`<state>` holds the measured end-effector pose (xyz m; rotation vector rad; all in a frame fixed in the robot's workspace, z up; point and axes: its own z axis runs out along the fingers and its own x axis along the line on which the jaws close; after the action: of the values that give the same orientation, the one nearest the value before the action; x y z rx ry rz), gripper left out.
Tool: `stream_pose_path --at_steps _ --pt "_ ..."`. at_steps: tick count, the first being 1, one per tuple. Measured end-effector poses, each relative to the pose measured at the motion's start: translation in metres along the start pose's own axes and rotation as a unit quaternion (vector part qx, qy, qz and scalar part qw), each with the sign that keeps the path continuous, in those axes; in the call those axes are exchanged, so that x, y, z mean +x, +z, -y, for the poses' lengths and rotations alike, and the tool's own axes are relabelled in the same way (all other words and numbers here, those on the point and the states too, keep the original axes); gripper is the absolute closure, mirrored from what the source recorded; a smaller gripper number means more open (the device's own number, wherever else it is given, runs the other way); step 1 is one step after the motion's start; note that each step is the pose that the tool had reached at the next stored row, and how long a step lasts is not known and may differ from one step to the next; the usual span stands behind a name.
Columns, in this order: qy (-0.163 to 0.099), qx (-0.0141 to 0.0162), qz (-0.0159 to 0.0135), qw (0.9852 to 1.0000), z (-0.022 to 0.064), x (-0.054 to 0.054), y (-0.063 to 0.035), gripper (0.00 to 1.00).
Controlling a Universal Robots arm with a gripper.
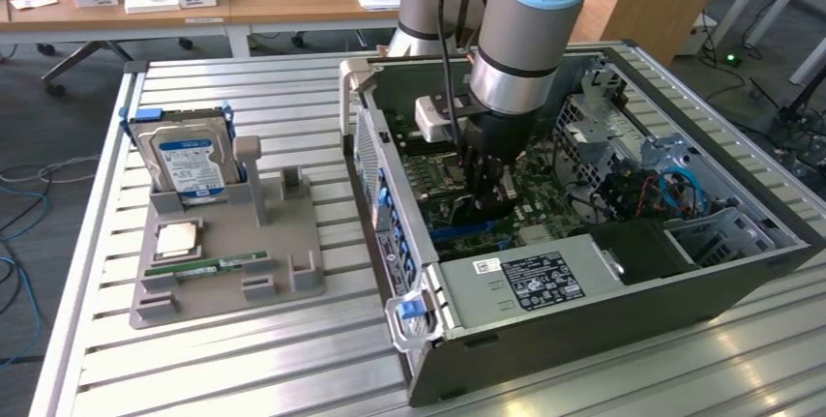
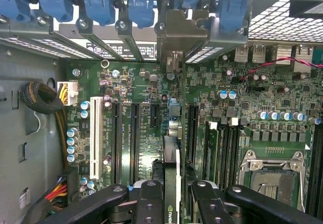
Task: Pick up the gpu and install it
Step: 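Insert the gpu into the slot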
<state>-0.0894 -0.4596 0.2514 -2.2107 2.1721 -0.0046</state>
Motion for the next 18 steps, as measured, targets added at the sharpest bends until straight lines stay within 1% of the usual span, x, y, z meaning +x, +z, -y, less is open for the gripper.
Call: stream_pose_path --at_steps 10,18 --pt "0.009 0.0003 -0.0003 1.0000 -0.0001 0.0000 0.0000 0.74" --pt "0.010 0.0004 -0.0003 0.9999 -0.0009 0.0002 0.0013 0.74"
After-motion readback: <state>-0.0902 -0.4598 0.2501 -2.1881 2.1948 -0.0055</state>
